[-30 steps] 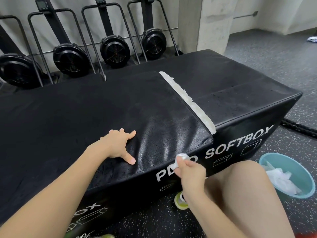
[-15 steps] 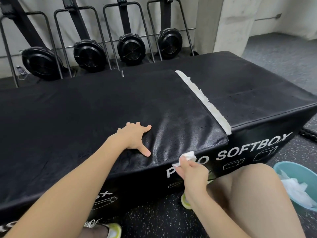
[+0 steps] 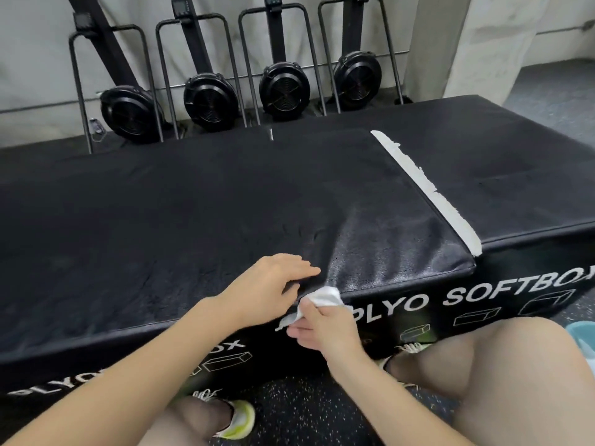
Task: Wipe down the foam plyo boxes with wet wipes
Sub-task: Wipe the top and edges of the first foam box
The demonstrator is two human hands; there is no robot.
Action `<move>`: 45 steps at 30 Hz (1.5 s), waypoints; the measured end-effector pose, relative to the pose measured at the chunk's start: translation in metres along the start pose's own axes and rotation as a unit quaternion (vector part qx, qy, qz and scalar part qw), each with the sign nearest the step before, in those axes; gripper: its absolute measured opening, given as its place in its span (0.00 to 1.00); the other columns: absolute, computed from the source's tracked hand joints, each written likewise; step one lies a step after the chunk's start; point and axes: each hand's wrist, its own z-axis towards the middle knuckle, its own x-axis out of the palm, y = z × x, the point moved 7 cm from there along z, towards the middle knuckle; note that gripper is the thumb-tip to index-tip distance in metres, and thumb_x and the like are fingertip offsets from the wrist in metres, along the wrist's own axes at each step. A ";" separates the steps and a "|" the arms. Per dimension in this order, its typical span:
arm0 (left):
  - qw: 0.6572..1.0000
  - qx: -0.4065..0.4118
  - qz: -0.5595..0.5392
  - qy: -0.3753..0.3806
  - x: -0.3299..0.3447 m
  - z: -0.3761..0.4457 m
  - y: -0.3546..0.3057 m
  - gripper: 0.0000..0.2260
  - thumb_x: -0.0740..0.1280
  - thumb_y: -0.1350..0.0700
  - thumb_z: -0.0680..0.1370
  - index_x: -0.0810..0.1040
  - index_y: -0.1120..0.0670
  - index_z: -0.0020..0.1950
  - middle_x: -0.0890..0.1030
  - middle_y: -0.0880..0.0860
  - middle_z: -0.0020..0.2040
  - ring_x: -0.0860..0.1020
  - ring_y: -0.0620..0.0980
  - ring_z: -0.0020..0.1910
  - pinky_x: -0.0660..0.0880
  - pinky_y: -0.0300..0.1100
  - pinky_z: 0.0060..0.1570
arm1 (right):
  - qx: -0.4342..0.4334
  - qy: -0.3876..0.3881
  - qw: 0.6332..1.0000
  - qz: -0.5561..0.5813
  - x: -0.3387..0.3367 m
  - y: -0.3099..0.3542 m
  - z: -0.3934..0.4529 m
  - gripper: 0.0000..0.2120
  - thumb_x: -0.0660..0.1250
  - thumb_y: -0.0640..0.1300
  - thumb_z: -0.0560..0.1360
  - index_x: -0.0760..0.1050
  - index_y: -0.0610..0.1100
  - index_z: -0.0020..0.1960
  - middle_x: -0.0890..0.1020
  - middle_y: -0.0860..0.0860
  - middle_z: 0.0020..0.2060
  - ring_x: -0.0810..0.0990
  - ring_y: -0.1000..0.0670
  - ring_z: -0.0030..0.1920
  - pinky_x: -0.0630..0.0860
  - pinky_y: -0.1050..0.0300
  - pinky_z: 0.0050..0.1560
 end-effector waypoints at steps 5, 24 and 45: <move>0.981 0.097 0.057 -0.159 0.011 -0.040 -0.019 0.21 0.68 0.51 0.77 0.76 0.51 0.71 0.79 0.46 0.67 0.76 0.49 0.58 0.71 0.46 0.56 | -0.046 -0.003 0.942 -0.332 -0.023 0.048 0.004 0.21 0.65 0.60 0.75 0.84 0.44 0.37 0.85 0.50 0.32 0.83 0.50 0.34 0.82 0.53 0.43; 0.938 0.144 0.254 -0.184 0.047 -0.036 -0.037 0.13 0.63 0.62 0.76 0.82 0.57 0.59 0.82 0.51 0.54 0.78 0.53 0.47 0.71 0.46 0.48 | -0.423 -0.077 0.778 -0.458 -0.103 0.086 0.005 0.07 0.68 0.40 0.78 0.82 0.49 0.52 0.80 0.59 0.45 0.77 0.58 0.48 0.67 0.71 0.49; 0.978 0.076 0.186 -0.059 0.045 -0.003 -0.018 0.24 0.67 0.57 0.76 0.73 0.56 0.72 0.76 0.51 0.70 0.72 0.49 0.59 0.76 0.44 0.59 | -0.448 -0.087 0.753 -0.475 -0.127 0.089 0.036 0.09 0.72 0.38 0.75 0.85 0.47 0.53 0.82 0.59 0.53 0.75 0.58 0.58 0.70 0.62 0.63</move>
